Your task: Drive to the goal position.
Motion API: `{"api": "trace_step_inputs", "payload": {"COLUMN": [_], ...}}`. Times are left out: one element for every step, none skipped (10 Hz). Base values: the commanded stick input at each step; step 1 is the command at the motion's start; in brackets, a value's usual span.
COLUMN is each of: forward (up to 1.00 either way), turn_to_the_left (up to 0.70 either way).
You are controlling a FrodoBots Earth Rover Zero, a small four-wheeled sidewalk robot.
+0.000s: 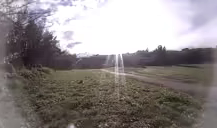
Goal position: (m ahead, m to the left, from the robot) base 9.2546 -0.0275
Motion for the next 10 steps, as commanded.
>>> {"api": "trace_step_inputs", "payload": {"forward": [0.05,0.05,0.05,0.04,0.04,0.04,0.05,0.05,0.05,0.05], "turn_to_the_left": [0.0,0.0,0.0,0.0,0.0,0.0,0.0,0.0,0.0,0.0]}}
